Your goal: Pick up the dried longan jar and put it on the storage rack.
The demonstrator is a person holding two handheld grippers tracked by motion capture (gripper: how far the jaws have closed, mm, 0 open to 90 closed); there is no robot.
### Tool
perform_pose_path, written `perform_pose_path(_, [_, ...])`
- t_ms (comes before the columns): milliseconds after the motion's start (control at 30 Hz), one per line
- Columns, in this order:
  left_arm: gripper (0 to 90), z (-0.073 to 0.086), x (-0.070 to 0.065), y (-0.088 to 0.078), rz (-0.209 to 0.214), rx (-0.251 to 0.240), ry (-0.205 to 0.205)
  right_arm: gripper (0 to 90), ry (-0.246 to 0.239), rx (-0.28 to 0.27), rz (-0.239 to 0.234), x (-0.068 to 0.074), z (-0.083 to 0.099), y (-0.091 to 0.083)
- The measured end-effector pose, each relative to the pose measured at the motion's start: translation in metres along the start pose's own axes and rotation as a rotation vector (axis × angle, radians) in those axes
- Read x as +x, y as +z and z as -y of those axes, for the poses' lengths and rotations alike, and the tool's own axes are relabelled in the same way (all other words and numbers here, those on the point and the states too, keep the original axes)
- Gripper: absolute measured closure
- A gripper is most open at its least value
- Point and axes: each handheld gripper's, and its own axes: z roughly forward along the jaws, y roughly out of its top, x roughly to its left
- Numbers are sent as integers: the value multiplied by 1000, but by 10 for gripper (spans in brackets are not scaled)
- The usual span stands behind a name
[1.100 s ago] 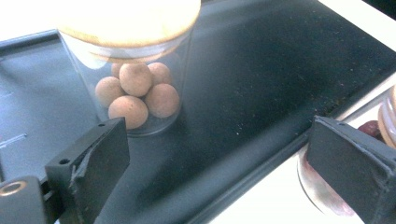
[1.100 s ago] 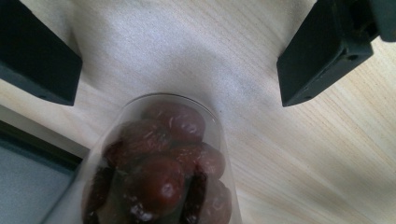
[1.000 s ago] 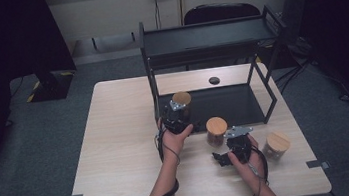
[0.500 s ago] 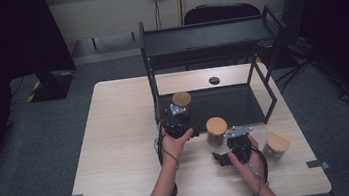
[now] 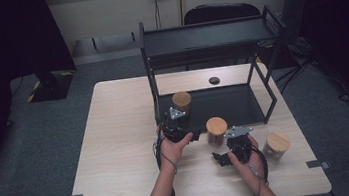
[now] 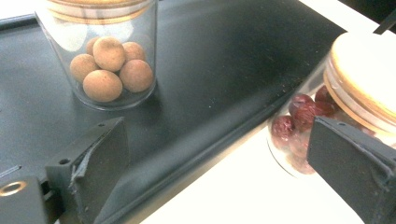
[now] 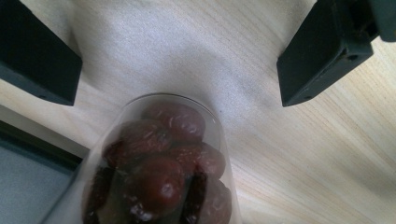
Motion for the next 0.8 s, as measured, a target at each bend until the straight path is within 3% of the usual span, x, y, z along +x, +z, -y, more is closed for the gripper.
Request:
perform_pose_path(400, [58,7,-3,-9,26,3,31,0,0,0,0,0,0,0])
perform_pose_path(800, [57,12,-2,-17,36,0,37,0,0,0,0,0,0,0])
